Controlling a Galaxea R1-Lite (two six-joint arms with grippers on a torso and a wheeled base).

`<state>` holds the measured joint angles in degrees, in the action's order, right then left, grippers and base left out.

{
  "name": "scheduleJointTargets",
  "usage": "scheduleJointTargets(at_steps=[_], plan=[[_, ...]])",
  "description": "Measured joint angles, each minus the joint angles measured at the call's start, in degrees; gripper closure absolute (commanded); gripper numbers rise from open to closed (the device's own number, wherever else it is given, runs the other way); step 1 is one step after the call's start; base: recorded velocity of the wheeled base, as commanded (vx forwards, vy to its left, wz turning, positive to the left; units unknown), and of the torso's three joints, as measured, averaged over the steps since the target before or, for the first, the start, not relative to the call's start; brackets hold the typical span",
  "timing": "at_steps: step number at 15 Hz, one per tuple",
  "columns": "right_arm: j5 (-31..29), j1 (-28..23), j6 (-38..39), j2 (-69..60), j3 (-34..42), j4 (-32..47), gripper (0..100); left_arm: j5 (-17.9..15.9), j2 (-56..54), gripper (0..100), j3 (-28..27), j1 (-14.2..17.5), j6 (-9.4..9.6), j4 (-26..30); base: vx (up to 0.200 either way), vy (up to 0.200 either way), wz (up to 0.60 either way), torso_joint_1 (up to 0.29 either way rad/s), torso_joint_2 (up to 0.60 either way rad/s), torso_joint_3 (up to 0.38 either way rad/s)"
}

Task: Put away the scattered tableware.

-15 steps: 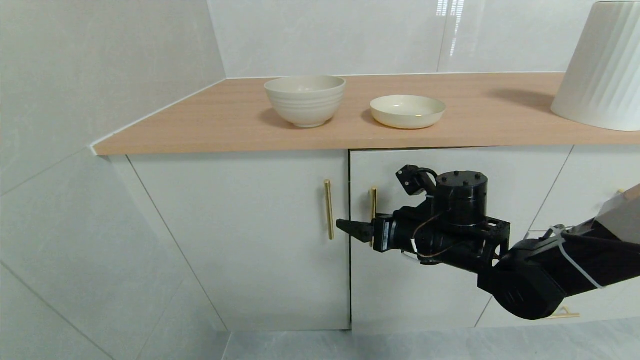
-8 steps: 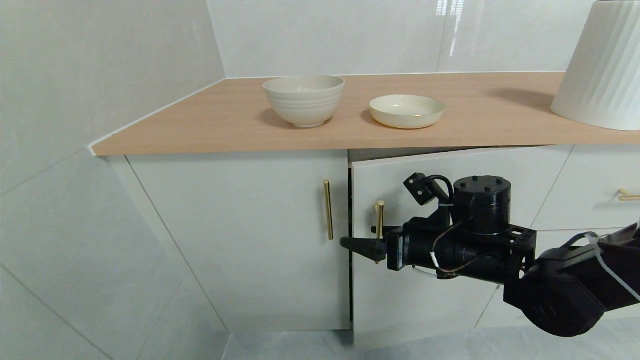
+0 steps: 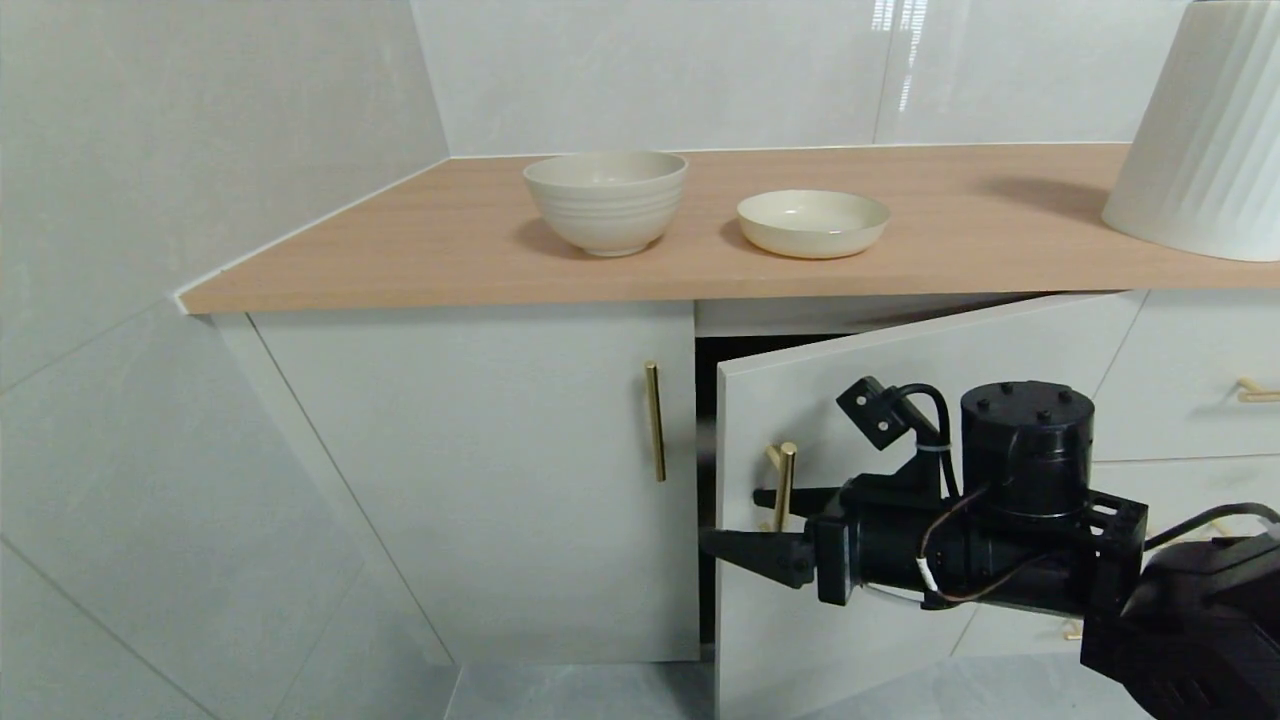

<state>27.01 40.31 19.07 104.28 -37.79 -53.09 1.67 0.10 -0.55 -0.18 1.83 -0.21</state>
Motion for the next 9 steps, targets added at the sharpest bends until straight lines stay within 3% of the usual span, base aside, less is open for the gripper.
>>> scheduleJointTargets(at_steps=[2, 5, 7, 9], plan=[[0.54, 0.01, 0.04, -0.26, 2.10, -2.94, 0, -3.56, 0.43, 0, -3.28, -0.11, 0.17, 1.02, 0.000, 0.000, 0.00, 0.000, 0.00, 0.000], [0.93, 0.06, -0.18, -0.80, 6.29, -7.67, 0, -13.93, 7.45, 0, -13.29, -0.91, 0.24, 4.56, 0.000, 0.000, 0.00, 0.000, 0.00, 0.000], [1.06, 0.09, -0.33, -1.37, 8.61, -10.28, 0, -20.86, 17.85, 0, -19.19, -1.24, 0.28, 5.45, 0.000, 0.000, 0.00, 0.000, 0.00, 0.000], [1.08, 0.06, -0.38, -1.72, 9.22, -10.39, 0, -25.17, 30.99, 0, -25.03, -1.50, 0.27, 3.82, 0.000, 0.000, 0.00, 0.000, 0.00, 0.000]])
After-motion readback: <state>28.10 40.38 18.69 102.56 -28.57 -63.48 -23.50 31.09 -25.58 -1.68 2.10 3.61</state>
